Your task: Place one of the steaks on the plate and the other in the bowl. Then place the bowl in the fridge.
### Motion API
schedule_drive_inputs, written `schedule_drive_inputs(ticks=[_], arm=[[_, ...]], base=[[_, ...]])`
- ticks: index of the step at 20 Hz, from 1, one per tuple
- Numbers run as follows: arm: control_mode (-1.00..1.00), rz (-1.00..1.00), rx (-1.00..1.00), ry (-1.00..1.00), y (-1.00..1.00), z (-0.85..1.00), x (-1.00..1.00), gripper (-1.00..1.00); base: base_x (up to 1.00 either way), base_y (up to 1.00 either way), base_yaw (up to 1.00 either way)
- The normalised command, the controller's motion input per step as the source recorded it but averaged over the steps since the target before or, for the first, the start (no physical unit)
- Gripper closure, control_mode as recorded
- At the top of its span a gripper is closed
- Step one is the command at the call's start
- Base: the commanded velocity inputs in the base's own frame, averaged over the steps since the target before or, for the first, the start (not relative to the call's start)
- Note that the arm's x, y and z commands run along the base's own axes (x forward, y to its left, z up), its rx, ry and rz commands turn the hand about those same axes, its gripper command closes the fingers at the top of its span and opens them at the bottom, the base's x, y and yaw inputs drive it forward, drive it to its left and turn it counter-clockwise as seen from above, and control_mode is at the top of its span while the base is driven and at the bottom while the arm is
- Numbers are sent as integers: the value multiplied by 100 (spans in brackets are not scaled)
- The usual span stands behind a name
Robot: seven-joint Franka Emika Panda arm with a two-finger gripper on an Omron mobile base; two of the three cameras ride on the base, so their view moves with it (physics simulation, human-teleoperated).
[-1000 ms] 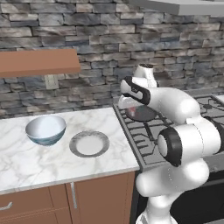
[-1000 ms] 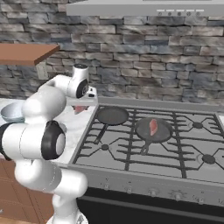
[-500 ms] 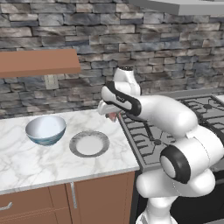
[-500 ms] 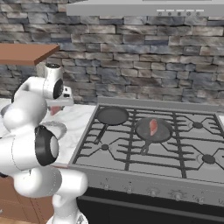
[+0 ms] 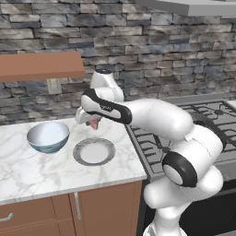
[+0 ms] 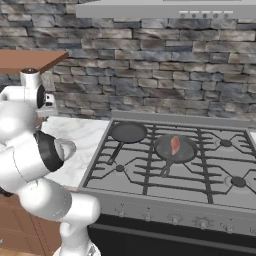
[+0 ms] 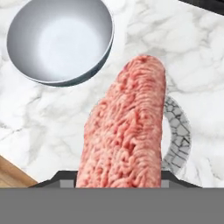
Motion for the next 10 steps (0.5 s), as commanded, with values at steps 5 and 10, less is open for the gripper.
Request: schedule_drive_inputs(ticks=[5,10], arm=[[-100,3,-4,-3,100,0,0,100],[-100,0,-3,-6,100,-2,1,100]], base=[[0,0,0],[0,0,0]])
